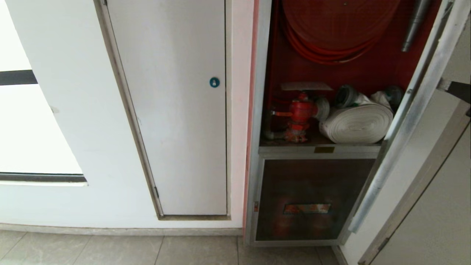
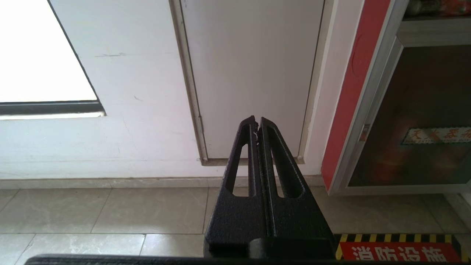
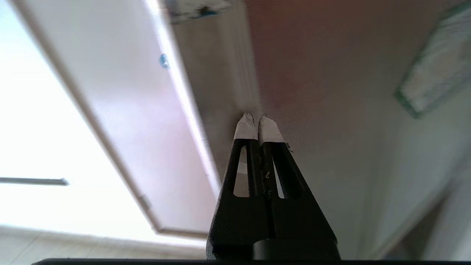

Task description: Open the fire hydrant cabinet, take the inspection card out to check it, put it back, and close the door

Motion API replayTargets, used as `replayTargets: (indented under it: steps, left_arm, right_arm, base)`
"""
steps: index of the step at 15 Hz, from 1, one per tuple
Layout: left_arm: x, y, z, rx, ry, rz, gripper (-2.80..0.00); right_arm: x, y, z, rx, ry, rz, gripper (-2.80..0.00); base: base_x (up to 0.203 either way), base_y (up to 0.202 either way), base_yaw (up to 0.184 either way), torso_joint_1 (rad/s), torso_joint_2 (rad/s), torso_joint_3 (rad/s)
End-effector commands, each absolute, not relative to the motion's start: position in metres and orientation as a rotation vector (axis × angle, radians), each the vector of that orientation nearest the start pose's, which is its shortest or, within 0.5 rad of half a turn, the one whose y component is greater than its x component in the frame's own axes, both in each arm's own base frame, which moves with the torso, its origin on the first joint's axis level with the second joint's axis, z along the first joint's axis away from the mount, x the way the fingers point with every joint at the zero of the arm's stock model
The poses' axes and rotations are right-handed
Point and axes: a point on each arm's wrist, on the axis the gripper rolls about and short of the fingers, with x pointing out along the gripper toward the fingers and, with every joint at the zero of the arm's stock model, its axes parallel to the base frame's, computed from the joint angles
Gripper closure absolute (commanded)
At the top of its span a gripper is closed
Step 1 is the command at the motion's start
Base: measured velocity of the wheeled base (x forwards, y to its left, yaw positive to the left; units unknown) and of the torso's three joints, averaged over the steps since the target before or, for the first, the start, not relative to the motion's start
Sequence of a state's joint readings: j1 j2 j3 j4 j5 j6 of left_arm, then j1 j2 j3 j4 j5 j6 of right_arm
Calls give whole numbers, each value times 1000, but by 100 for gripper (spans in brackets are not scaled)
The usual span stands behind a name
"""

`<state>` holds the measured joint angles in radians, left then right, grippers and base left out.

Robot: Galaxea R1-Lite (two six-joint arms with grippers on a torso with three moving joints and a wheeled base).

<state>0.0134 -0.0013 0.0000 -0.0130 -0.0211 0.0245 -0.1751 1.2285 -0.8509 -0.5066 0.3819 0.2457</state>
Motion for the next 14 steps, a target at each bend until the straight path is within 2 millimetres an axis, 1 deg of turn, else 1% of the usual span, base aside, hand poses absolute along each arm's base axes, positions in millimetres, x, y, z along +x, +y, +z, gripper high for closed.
replayTargets:
  steps: [1, 4, 7, 11, 13, 14]
  left_arm:
    - [-22, -1, 75, 25, -6, -8, 0]
    - [-22, -1, 75, 25, -8, -8, 0]
    - [-22, -1, 75, 25, -6, -8, 0]
    - [-22, -1, 75, 25, -6, -8, 0]
    - [-22, -1, 75, 25, -6, -8, 0]
    - [-22, -1, 75, 25, -6, -8, 0]
  right_arm:
    - [242, -19, 287, 237, -2, 288, 0]
    - [296, -3, 285, 263, 33, 368, 0]
    - [346, 14, 282, 271, 37, 422, 0]
    - [418, 24, 259, 272, 35, 422, 0]
    - [441, 26, 250, 271, 21, 398, 0]
    - [444, 26, 249, 268, 17, 392, 0]
  base:
    - [0, 0, 0, 0, 0, 0]
    - [0, 0, 0, 0, 0, 0]
    - [0, 0, 0, 0, 0, 0]
    - [0, 0, 0, 0, 0, 0]
    - [0, 0, 0, 0, 0, 0]
    - [0, 0, 0, 0, 0, 0]
